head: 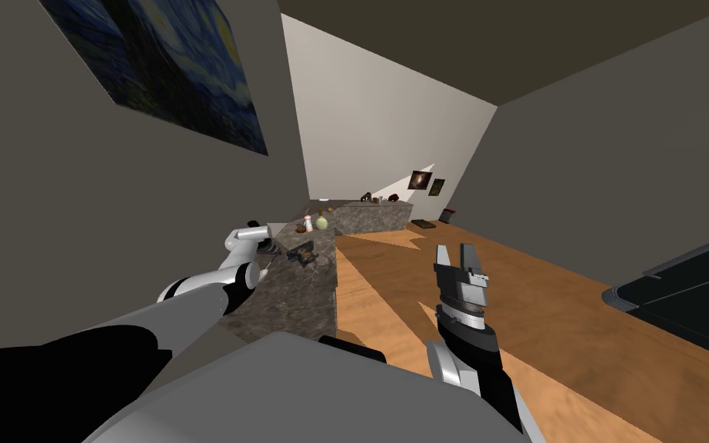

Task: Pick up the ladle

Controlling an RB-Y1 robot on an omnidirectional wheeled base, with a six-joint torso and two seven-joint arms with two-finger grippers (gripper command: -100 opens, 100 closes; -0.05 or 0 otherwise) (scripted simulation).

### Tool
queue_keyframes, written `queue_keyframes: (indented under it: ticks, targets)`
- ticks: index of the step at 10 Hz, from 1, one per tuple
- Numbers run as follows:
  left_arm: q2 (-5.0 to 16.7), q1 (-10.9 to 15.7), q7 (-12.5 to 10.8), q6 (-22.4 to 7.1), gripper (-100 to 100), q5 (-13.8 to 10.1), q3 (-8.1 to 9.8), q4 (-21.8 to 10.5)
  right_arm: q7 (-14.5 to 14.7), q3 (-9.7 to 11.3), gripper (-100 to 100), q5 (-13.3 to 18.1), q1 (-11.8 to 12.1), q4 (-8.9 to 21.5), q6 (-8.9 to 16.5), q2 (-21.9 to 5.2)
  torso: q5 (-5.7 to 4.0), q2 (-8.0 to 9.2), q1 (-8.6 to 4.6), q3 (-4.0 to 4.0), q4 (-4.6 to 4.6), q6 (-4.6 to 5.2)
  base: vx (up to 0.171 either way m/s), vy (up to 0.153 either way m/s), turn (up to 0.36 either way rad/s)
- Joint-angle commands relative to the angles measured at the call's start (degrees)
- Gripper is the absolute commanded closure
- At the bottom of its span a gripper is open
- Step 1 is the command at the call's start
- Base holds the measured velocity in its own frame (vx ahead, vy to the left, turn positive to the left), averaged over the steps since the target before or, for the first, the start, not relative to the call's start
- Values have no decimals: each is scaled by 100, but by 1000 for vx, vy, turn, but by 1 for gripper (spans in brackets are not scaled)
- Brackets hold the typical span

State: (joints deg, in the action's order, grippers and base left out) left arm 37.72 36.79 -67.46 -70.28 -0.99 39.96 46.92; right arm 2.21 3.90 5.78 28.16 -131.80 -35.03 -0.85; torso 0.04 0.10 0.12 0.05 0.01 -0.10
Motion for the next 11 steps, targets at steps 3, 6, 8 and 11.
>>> queue_keyframes:
  ticks: [3, 6, 8, 11]
  targets:
    - [-4, 42, -214, -251, -100, 54, 189, -584, 0, 0, 0, 0, 0, 0, 0, 0, -2, -1, -5, 0, 0, 0, -9, 11, -32]
    - [-37, 6, -231, -283, -100, 57, 205, -647, 0, 0, 0, 0, 0, 0, 0, 0, -2, -1, -7, 0, 1, -1, -5, 7, -20]
    - [-13, 36, -231, -231, 0, 60, 199, -730, 0, 0, 0, 0, 0, 0, 0, 0, -4, -2, -10, -1, 1, -1, 0, 0, 0]
    - [195, -295, 61, -104, -100, -215, 376, -815, 0, 0, 0, 0, 1, 0, 0, 1, -6, -8, -21, -4, -1, -5, 20, -35, 40]
